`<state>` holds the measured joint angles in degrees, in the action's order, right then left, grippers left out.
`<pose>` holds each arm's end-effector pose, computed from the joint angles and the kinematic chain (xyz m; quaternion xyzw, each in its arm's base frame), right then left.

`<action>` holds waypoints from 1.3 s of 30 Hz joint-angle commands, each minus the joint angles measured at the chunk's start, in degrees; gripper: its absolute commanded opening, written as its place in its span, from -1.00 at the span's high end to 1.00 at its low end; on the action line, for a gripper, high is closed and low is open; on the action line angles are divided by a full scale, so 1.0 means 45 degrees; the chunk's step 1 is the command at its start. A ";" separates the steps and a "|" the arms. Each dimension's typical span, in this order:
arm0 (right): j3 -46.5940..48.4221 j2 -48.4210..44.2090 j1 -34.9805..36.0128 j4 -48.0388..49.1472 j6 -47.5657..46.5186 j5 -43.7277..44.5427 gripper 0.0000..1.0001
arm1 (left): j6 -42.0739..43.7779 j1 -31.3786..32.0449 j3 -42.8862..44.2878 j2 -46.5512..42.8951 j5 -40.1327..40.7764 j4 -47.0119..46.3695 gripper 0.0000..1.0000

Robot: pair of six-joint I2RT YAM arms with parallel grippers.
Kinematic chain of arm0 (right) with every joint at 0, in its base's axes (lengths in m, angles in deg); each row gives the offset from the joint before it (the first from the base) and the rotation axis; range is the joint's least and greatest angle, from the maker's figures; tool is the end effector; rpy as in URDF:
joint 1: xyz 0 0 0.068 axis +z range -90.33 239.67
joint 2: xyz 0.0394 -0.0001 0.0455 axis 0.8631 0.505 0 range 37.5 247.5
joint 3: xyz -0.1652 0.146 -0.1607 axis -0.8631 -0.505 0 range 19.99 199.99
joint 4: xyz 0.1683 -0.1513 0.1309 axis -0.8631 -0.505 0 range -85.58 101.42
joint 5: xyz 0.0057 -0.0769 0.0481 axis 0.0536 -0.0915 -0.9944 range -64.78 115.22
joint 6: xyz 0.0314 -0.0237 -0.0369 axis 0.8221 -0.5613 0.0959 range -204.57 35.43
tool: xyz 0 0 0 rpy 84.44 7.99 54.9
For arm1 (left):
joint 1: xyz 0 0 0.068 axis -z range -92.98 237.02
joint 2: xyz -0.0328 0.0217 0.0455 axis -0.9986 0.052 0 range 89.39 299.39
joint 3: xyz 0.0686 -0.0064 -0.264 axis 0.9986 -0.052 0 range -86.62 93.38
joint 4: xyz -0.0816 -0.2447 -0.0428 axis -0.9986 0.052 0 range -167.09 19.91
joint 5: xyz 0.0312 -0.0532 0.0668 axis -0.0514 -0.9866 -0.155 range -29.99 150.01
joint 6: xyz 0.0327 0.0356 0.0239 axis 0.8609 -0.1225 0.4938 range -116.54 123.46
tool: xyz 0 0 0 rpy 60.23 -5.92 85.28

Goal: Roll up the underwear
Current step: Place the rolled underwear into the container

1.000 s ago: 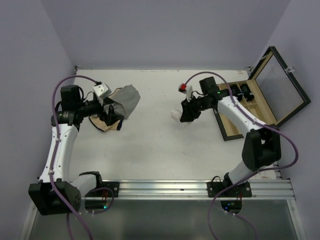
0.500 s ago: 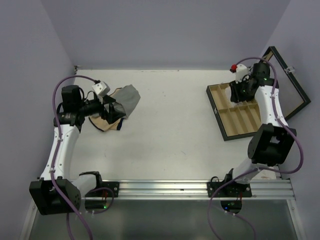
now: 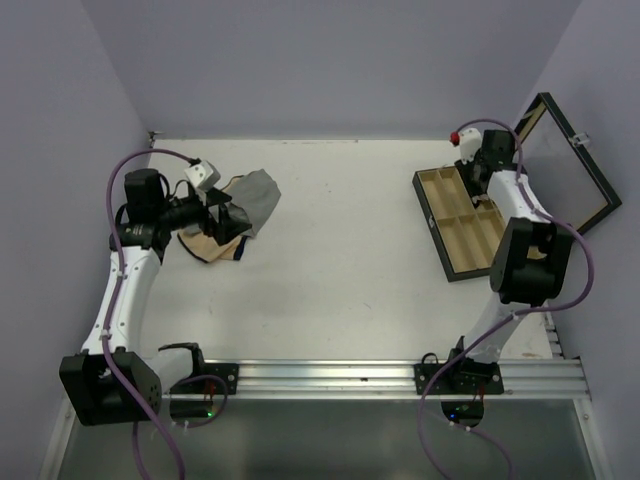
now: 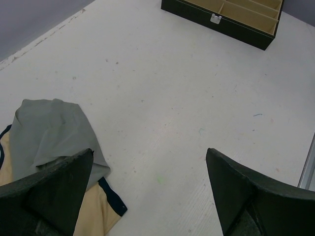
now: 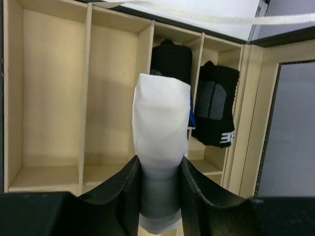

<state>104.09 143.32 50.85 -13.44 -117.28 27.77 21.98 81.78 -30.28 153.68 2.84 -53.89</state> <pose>0.4118 -0.0655 0.2530 -0.1842 0.9105 -0.1504 0.3384 0.2380 -0.0083 0.3287 0.3219 0.7325 -0.3190 0.5080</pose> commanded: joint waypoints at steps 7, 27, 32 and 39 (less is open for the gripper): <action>-0.0426 0.1210 0.1060 0.2732 -0.0290 0.1289 1.00 | -0.0366 -0.0048 -0.0078 0.0127 0.0106 -0.0722 -1.00; 0.1311 0.3240 0.0495 -0.0604 0.0862 -0.2342 1.00 | -0.0210 -0.0048 0.0000 0.0185 0.0087 -0.0332 -1.00; 0.1605 0.3437 0.0398 -0.0998 0.1077 -0.2461 0.51 | -0.0249 -0.0048 0.0078 0.0224 0.0145 -0.0273 -1.00; 0.1683 0.2950 0.0281 -0.0998 0.1175 -0.2480 0.06 | -0.0327 -0.0048 0.0195 0.0303 0.0145 -0.0234 -1.00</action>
<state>110.14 158.09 51.83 -14.19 -113.87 19.57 21.43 81.78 -30.28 154.86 3.32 -53.86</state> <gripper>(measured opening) 0.454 0.997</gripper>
